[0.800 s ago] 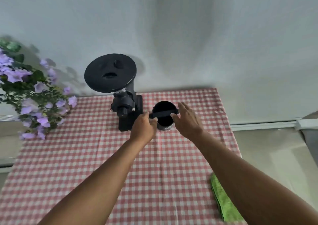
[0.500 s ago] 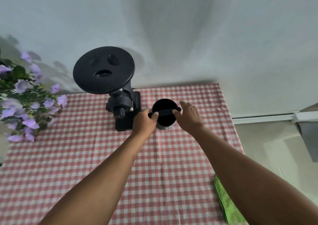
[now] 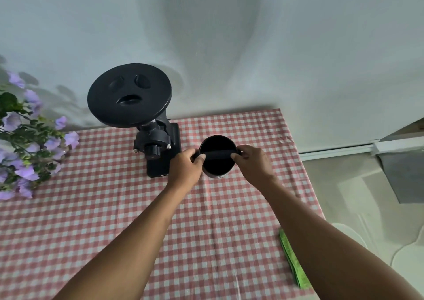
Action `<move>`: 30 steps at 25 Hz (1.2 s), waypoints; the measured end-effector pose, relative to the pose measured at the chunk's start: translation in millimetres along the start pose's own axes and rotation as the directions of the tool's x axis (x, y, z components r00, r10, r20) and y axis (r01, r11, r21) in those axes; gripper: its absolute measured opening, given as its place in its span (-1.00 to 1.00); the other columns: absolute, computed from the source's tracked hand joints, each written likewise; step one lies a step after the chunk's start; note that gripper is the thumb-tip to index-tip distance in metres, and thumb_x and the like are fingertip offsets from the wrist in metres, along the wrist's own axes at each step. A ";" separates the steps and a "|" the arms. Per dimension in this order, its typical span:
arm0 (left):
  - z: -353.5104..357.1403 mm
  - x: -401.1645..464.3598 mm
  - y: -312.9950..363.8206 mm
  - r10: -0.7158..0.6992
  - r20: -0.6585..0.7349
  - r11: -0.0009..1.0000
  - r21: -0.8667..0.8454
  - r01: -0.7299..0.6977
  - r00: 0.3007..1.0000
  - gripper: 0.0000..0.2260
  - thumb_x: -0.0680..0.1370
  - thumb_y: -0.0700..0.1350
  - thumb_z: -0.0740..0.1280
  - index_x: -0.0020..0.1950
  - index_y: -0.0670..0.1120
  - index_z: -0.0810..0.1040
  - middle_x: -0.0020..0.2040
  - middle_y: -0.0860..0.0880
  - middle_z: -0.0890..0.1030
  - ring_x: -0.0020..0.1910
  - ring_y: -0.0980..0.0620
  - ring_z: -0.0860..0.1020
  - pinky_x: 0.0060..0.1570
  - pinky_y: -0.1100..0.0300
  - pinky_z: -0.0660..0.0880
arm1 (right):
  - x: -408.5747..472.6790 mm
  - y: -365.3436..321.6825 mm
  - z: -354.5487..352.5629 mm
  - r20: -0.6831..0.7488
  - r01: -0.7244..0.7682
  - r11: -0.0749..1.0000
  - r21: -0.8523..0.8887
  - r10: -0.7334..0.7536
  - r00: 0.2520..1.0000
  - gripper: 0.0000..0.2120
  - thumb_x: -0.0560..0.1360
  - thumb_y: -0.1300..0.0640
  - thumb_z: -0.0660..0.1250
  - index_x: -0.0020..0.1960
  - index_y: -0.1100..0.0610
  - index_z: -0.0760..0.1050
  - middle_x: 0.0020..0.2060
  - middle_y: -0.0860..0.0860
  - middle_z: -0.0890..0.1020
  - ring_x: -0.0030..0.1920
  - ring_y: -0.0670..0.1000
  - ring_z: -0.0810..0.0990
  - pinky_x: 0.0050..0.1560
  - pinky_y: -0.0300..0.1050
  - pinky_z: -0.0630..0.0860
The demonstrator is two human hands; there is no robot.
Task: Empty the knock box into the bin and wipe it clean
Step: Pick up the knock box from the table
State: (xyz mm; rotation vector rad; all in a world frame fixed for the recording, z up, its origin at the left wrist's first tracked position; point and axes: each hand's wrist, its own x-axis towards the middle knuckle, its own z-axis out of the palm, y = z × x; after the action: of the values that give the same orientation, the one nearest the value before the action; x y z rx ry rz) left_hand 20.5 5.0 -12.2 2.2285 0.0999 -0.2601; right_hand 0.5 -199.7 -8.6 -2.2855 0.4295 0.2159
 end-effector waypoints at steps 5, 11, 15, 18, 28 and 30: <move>2.8 -31.7 22.8 0.139 0.000 0.990 0.023 -0.139 0.990 -0.85 0.67 -0.05 0.38 -0.08 -0.02 0.64 -0.31 0.03 0.66 -0.37 0.08 0.62 -0.47 0.38 0.47 | -44.0 14.5 -30.5 -0.118 0.045 0.992 0.121 -0.030 0.993 -0.84 0.64 0.03 0.43 0.12 0.06 0.73 -0.25 -0.09 0.71 -0.39 -0.05 0.60 -0.48 -0.41 0.42; 33.2 -74.8 72.9 0.285 0.052 0.956 0.055 -0.288 0.957 -0.81 0.68 -0.03 0.37 -0.01 -0.10 0.70 -0.22 0.00 0.72 -0.22 0.07 0.67 -0.37 0.45 0.50 | -95.8 56.8 -82.2 -0.252 0.033 0.978 0.204 0.020 0.967 -0.83 0.60 0.00 0.47 0.12 0.01 0.75 -0.22 -0.13 0.73 -0.25 -0.21 0.63 -0.28 -0.30 0.44; 72.3 -109.7 118.2 0.372 0.106 0.925 0.044 -0.378 0.922 -0.81 0.67 -0.03 0.37 -0.08 -0.06 0.68 -0.28 0.04 0.67 -0.29 0.11 0.63 -0.39 0.39 0.43 | -136.3 100.8 -129.9 -0.355 0.028 0.964 0.266 0.071 0.932 -0.85 0.56 -0.01 0.49 0.07 0.01 0.76 -0.43 -0.19 0.61 -0.41 -0.26 0.53 -0.34 -0.37 0.35; 108.2 -141.1 148.2 0.415 0.130 0.905 0.049 -0.424 0.901 -0.75 0.65 -0.03 0.40 -0.19 -0.10 0.63 -0.38 0.05 0.60 -0.40 0.12 0.51 -0.44 0.37 0.34 | -171.1 135.1 -167.4 -0.405 0.015 0.961 0.277 0.103 0.908 -0.88 0.56 0.00 0.48 0.01 0.01 0.75 -0.49 -0.17 0.53 -0.44 -0.18 0.46 -0.31 -0.18 0.37; 250.2 -245.3 242.5 0.570 0.279 0.805 0.000 -0.593 0.773 -0.84 0.61 -0.03 0.45 -0.02 -0.09 0.76 -0.25 0.01 0.73 -0.24 0.02 0.67 -0.24 0.17 0.49 | -292.2 266.1 -274.6 -0.538 -0.072 0.906 0.417 0.310 0.784 -0.85 0.57 0.03 0.50 0.12 -0.02 0.77 -0.19 -0.02 0.76 -0.14 -0.02 0.66 -0.06 -0.17 0.52; 276.3 -262.3 253.9 0.591 0.313 0.784 -0.007 -0.620 0.744 -0.85 0.61 -0.03 0.46 -0.03 -0.08 0.76 -0.27 0.03 0.71 -0.24 -0.01 0.66 -0.27 0.18 0.46 | -311.1 291.3 -286.5 -0.550 -0.100 0.887 0.451 0.364 0.752 -0.83 0.57 0.03 0.50 0.14 0.00 0.77 -0.17 -0.03 0.76 -0.13 -0.04 0.66 -0.08 -0.20 0.52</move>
State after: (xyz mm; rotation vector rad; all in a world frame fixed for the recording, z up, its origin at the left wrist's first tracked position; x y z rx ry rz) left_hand -236.1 -364.3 73.8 2.1564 -0.8181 -0.2361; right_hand -390.6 -521.2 77.2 -1.8362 1.0156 -0.4954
